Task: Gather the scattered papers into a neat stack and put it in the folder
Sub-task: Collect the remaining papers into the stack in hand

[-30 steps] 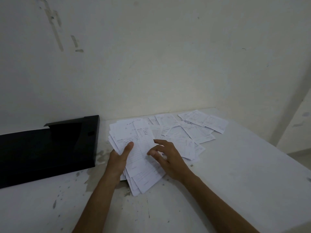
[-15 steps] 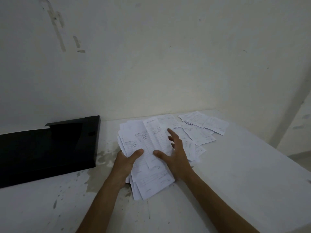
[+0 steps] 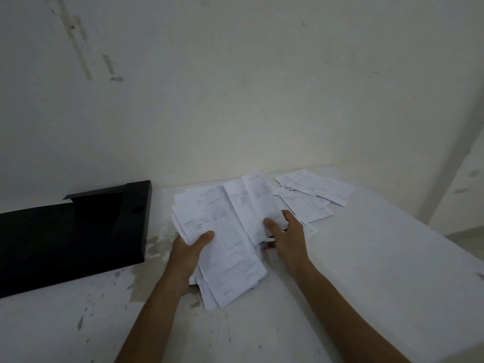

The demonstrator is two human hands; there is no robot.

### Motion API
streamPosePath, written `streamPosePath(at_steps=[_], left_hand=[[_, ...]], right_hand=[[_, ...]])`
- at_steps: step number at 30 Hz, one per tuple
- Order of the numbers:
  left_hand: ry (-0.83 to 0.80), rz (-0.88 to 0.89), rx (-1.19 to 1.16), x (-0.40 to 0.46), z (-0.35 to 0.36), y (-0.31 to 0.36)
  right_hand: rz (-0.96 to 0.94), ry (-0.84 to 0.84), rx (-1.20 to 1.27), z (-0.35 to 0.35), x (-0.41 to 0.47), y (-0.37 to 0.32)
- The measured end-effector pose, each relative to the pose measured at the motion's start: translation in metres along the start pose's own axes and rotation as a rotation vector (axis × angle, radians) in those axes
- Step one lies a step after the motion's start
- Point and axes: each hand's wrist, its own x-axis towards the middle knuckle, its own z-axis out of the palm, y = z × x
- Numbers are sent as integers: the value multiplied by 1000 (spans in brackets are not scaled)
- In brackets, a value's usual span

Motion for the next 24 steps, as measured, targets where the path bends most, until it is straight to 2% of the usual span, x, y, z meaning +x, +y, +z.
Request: streamPosePath(at_steps=[3,5,7,13,18,24], left_hand=[[77,-47,-75,4,-12,8],[84,-91,-120,6,-19,9],[63,-105,-127,6,-18,9],[44,-85,-106,6,-7,0],[-2,-89,-145,8,-10,-3],[-68,-65,-91,6,-2,-4]], right_hand=[[61,143,35,-9,6,2],[68,162,20,-10,6,4],[62,89,20,-4,3,1],[122,-310,99,15,-15,-10],[163,-384,88,17,-24,-20],[35,-550,25,19,-29,-18]])
